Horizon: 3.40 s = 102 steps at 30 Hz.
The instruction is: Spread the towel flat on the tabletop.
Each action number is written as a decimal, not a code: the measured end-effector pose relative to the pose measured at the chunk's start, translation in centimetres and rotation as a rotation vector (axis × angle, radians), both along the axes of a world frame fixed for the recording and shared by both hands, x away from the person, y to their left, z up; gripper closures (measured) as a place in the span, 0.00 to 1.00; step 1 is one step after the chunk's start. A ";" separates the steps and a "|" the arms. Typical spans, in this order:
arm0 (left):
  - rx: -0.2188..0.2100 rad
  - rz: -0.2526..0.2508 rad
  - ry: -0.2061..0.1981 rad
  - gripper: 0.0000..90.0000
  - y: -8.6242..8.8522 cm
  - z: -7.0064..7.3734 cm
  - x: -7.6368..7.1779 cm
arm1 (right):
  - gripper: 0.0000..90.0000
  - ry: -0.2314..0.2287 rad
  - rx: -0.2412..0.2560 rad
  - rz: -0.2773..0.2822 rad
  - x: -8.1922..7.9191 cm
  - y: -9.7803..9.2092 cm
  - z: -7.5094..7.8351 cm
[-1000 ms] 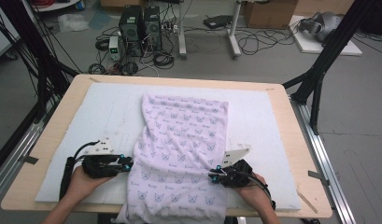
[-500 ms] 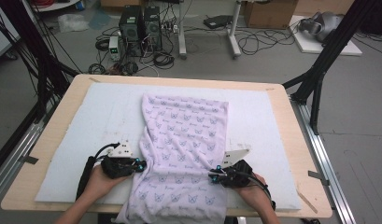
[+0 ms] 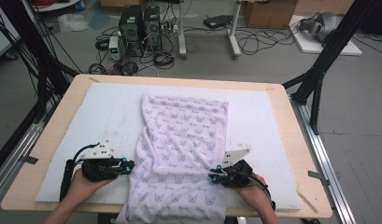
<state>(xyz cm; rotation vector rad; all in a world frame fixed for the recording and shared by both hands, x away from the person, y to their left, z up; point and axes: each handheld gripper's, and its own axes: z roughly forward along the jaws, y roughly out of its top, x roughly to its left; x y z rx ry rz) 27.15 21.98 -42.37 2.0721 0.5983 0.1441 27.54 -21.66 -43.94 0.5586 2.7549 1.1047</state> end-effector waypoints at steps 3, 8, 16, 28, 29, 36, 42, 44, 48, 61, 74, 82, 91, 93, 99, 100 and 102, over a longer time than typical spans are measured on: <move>0.032 -0.009 0.021 0.79 -0.9 -0.7 0.3 | 0.85 0.000 0.001 -0.001 0.0 0.0 0.0; 0.111 -0.013 -0.002 0.89 -2.2 -2.3 0.5 | 0.85 -0.005 0.001 -0.003 0.0 0.0 0.0; 0.125 0.042 -0.045 0.98 0.2 -0.2 0.1 | 0.85 -0.004 -0.001 0.002 0.0 0.0 0.0; 0.084 0.069 -0.013 0.79 3.1 0.0 -0.5 | 0.80 -0.014 -0.018 0.001 -0.2 0.0 0.2; 0.089 0.064 -0.006 0.78 3.1 -0.2 -0.6 | 0.79 -0.019 -0.016 0.002 -0.4 0.1 0.4; 0.097 0.012 0.061 0.71 1.7 -2.1 -0.3 | 0.75 -0.026 0.008 0.007 -0.7 -0.1 0.8; 0.070 -0.006 0.089 0.84 -0.4 -2.1 0.8 | 0.74 -0.004 -0.012 0.009 -0.4 0.3 0.1; 0.074 -0.020 0.080 0.83 -1.1 -1.9 0.9 | 0.74 -0.012 -0.002 0.009 -0.4 0.2 0.0; 0.099 -0.009 0.074 0.74 -2.2 -2.1 1.1 | 0.74 -0.003 0.001 0.005 -0.5 0.2 0.0; 0.113 0.006 -0.001 1.00 -1.3 -1.0 -0.4 | 0.74 -0.009 0.000 0.006 -0.5 0.2 0.0; 0.074 0.036 -0.008 0.90 2.6 0.0 -2.4 | 0.73 -0.038 -0.003 0.008 -0.9 0.4 0.6; 0.099 -0.110 0.041 0.79 -0.5 -1.9 -2.2 | 0.73 -0.070 0.094 0.085 -2.8 0.7 1.6; 0.113 -0.102 0.014 0.98 -0.5 -2.0 -2.1 | 0.71 -0.071 0.088 0.116 -3.4 1.4 1.4; 0.115 -0.091 0.007 0.99 -0.2 -1.8 -2.3 | 0.71 -0.084 0.122 0.116 -3.6 1.3 2.0; 0.084 -0.052 -0.023 1.00 2.4 -0.1 -3.5 | 0.71 -0.103 0.106 0.134 -4.6 1.3 2.2; 0.078 -0.037 -0.029 1.00 2.9 0.2 -3.8 | 0.71 -0.106 0.104 0.145 -4.7 1.4 2.1; 0.069 -0.027 -0.030 1.00 3.7 0.4 -4.2 | 0.71 -0.101 0.095 0.156 -4.8 1.6 2.0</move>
